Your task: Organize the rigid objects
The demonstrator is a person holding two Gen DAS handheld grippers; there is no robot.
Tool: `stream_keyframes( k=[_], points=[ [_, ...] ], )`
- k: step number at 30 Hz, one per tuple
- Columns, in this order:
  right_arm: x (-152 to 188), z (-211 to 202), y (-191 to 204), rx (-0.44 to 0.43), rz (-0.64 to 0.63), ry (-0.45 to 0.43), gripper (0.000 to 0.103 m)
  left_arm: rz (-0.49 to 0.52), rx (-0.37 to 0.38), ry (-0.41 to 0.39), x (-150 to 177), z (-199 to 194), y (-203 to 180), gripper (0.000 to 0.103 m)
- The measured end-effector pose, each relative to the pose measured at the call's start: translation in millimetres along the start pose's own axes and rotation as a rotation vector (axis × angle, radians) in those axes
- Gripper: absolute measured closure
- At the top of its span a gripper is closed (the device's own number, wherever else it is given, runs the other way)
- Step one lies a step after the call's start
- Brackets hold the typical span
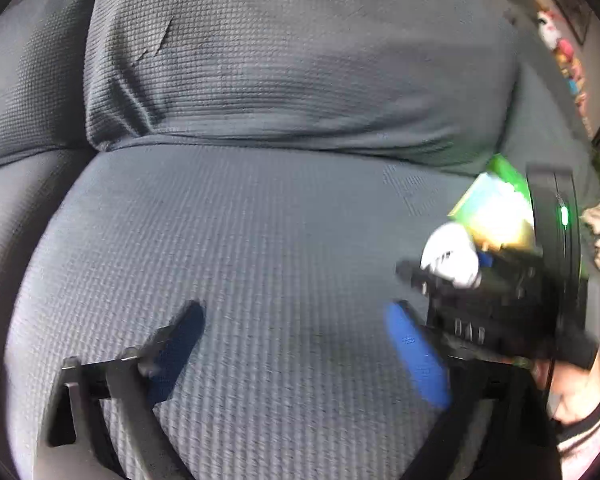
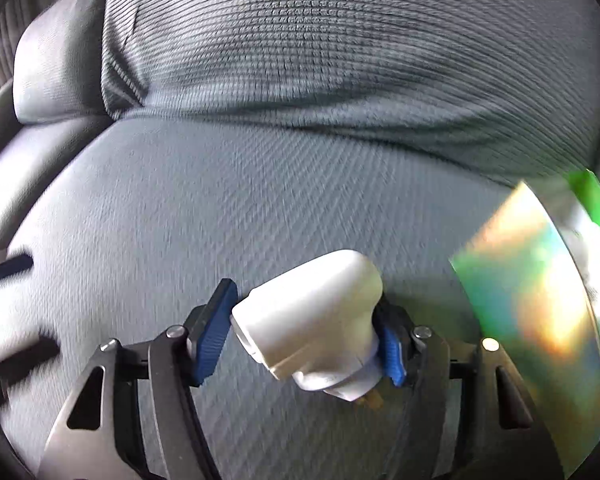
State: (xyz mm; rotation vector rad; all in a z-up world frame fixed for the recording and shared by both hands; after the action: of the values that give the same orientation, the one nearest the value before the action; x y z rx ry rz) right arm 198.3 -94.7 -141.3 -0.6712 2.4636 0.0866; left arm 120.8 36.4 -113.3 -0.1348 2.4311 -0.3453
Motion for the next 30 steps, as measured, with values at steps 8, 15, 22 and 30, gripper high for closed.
stream_keyframes(
  k=[8, 15, 22, 30],
  points=[
    [47, -30, -20, 0.026, 0.025, -0.014, 0.04, 0.033, -0.08, 0.112, 31, 1, -18, 0.093],
    [58, -37, -18, 0.019, 0.033, -0.009, 0.04, 0.015, -0.085, 0.067, 44, -23, -25, 0.002],
    [67, -43, -20, 0.017, 0.05, -0.013, 0.039, -0.003, -0.099, 0.093, 50, -19, -24, 0.002],
    [64, -42, -21, 0.026, 0.054, -0.016, 0.031, -0.003, -0.099, 0.104, 53, -13, -26, 0.002]
  ],
)
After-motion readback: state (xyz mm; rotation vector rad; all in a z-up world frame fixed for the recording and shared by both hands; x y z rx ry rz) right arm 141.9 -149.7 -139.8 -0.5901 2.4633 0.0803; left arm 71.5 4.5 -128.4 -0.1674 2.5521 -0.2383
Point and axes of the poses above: each gripper's, at about its wrist camera, not at the fingertips, and z roughly the way its jaws point, y to its left, x to its underside, the point moved 10 cm from there along z, roughly the way its jaws point, and after that the axes turned 4 degrees about x, right-handed, at the moved point
